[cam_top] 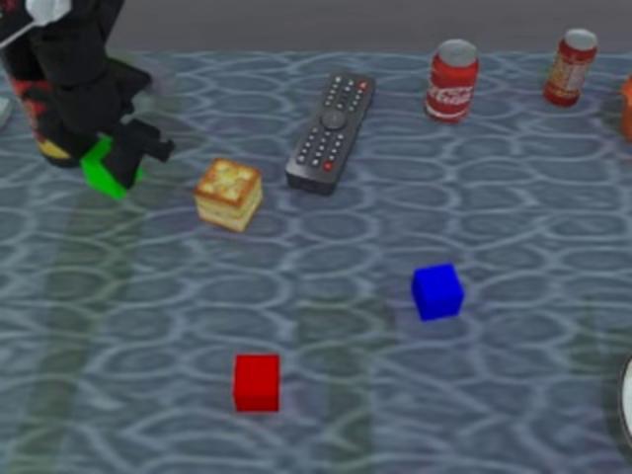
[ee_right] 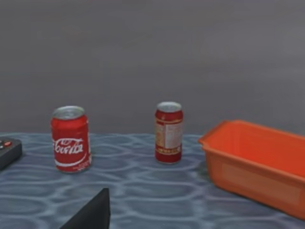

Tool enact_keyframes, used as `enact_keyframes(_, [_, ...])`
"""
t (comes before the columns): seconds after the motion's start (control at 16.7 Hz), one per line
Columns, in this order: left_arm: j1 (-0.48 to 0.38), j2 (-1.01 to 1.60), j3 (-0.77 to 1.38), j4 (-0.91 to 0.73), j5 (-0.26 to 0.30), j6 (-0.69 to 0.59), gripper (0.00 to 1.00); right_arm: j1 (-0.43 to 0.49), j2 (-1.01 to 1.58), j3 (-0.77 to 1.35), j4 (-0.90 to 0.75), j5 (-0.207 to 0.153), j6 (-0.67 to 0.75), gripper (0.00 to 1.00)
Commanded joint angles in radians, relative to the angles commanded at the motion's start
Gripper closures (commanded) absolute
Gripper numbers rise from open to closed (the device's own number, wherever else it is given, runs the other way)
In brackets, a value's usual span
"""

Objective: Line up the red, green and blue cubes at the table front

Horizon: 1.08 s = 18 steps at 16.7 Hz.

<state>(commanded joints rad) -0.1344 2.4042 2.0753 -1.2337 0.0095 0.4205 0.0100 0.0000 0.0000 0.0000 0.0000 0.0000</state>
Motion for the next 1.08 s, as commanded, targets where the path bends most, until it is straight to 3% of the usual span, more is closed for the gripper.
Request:
enact_keyframes(0.36, [-0.014, -0.001, -0.004, 0.001, -0.001, -0.012, 1.00, 0.000, 0.000, 0.000, 0.000, 0.000, 0.000, 0.00])
enact_keyframes(0.54, [-0.073, -0.025, -0.038, 0.010, -0.002, -0.108, 1.00, 0.000, 0.000, 0.000, 0.000, 0.000, 0.000, 0.00])
enact_keyframes(0.78, [-0.223, -0.093, -0.139, 0.037, -0.006, -0.365, 1.00, 0.000, 0.000, 0.000, 0.000, 0.000, 0.000, 0.00])
enact_keyframes(1.08, [-0.460, -0.208, -0.319, 0.079, -0.007, -0.825, 1.00, 0.000, 0.000, 0.000, 0.000, 0.000, 0.000, 0.00])
